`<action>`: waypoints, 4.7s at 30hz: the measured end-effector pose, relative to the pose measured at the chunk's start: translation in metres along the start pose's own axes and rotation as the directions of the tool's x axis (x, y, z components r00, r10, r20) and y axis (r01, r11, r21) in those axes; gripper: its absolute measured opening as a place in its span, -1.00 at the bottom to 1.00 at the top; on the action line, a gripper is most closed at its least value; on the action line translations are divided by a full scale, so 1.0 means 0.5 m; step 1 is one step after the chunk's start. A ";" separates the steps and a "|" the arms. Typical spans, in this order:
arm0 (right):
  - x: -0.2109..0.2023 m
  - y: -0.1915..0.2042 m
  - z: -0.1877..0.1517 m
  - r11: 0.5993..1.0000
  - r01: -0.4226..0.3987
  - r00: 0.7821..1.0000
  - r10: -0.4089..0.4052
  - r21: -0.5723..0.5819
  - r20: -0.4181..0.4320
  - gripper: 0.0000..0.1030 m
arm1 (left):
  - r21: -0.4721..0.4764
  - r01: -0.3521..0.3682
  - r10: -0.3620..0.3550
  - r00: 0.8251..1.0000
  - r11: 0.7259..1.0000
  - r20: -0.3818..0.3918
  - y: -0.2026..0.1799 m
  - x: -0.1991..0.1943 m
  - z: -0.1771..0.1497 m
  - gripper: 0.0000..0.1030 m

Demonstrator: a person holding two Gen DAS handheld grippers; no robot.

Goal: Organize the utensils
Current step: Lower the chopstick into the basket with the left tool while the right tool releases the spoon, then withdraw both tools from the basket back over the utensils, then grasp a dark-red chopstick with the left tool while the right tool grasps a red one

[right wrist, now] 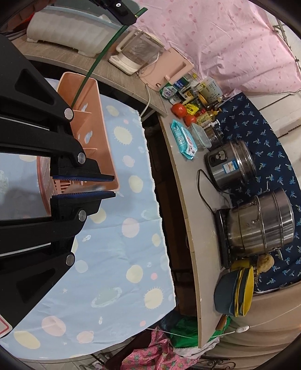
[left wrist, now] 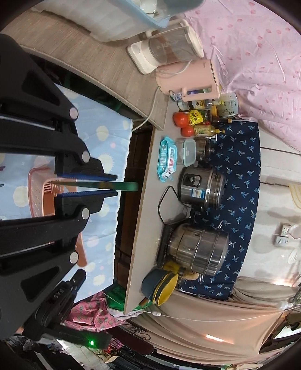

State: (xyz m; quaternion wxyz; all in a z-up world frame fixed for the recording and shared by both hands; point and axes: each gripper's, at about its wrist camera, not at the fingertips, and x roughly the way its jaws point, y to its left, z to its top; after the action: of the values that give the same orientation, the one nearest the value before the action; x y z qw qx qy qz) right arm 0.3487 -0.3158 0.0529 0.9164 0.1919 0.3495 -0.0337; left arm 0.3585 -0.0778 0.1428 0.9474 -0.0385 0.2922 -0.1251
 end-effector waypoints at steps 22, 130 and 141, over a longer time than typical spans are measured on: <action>-0.204 0.028 -0.094 0.998 0.017 0.995 -0.011 -0.065 0.096 -0.14 | 0.000 -0.008 0.008 1.000 1.000 -0.014 -0.019 -0.123 -0.079 -0.08; -0.273 -0.060 -0.647 0.986 0.091 0.956 -0.126 -0.142 -0.266 -0.86 | 0.000 -0.034 0.030 0.897 0.999 -0.440 0.070 -0.211 -0.653 -0.86; -0.329 -0.055 -0.618 0.990 0.070 0.975 -0.094 -0.123 -0.201 -0.86 | -0.030 -0.016 0.004 0.932 0.999 -0.362 0.072 -0.281 -0.595 -0.86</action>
State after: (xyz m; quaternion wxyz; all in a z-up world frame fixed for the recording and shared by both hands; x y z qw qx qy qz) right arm 0.0254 -0.2370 -0.0593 0.8826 0.1266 0.4517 -0.0312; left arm 0.0865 -0.0068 -0.0319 0.8772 -0.0288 0.4638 -0.1207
